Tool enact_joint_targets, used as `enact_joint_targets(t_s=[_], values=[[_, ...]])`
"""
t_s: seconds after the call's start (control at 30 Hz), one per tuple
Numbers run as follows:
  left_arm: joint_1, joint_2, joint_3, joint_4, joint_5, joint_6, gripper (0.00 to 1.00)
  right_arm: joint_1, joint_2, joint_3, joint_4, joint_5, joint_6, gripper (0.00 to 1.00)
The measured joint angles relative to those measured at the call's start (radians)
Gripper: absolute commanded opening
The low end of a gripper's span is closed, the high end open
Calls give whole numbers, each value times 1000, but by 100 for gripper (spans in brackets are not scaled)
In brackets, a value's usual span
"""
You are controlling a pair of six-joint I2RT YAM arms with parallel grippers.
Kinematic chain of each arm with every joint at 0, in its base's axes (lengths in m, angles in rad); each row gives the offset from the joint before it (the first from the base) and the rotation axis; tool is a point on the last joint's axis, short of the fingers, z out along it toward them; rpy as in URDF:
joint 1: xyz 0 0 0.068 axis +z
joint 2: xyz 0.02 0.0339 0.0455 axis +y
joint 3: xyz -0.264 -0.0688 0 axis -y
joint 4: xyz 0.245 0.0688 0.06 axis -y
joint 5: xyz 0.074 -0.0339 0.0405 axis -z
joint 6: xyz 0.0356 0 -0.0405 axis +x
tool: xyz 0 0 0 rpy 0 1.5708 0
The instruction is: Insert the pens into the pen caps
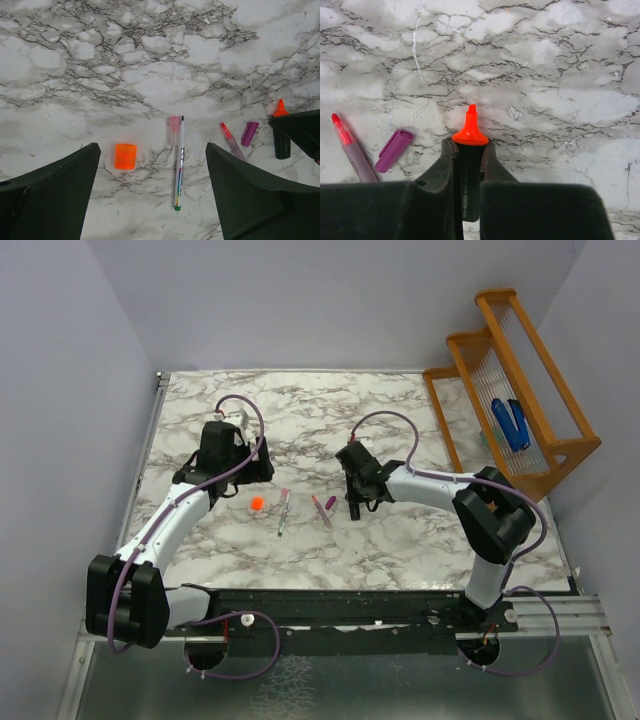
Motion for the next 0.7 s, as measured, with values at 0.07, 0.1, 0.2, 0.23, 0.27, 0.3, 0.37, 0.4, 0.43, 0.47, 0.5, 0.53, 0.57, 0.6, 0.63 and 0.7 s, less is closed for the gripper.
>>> enact_joint_targets(t_s=[0.07, 0.1, 0.2, 0.23, 0.27, 0.3, 0.37, 0.4, 0.43, 0.47, 0.5, 0.53, 0.57, 0.6, 0.63, 0.7], values=[[0, 0, -5, 2, 13, 0, 78, 0, -3, -2, 2, 1, 0, 0], [0, 0, -13, 7, 29, 0, 77, 0, -5, -5, 6, 3, 0, 0], [-1, -12, -44, 31, 85, 0, 77, 0, -19, -16, 13, 10, -3, 0], [-5, -18, -53, 36, 103, 1, 78, 0, -25, -17, 11, 12, -7, 1], [-19, -29, -60, 41, 120, 2, 79, 1, -32, -17, 11, 14, -8, 0], [-32, -36, -61, 47, 133, 5, 80, 1, -43, -15, 12, 15, -11, 1], [-87, -54, -61, 68, 151, 13, 83, 1, -67, -3, 12, 16, -16, 0], [-123, -64, -61, 80, 164, 18, 84, 1, -79, 11, 14, 16, -19, 0], [-147, -70, -61, 90, 173, 22, 85, 1, -90, 29, 20, 15, -24, 0], [-171, -74, -61, 99, 184, 26, 85, 1, -103, 50, 30, 14, -26, 0], [-186, -76, -61, 107, 190, 27, 85, 1, -112, 70, 42, 14, -28, 1], [-198, -76, -61, 113, 193, 27, 85, 1, -120, 90, 55, 13, -31, 1], [-206, -76, -61, 117, 194, 27, 85, 1, -125, 110, 71, 12, -31, 1], [-216, -76, -61, 123, 194, 26, 85, 1, -129, 129, 85, 8, -31, 1], [-224, -75, -61, 132, 194, 24, 85, 1, -132, 142, 99, 5, -31, 0], [-241, -71, -61, 154, 193, 15, 85, 1, -135, 156, 122, -10, -26, 0]])
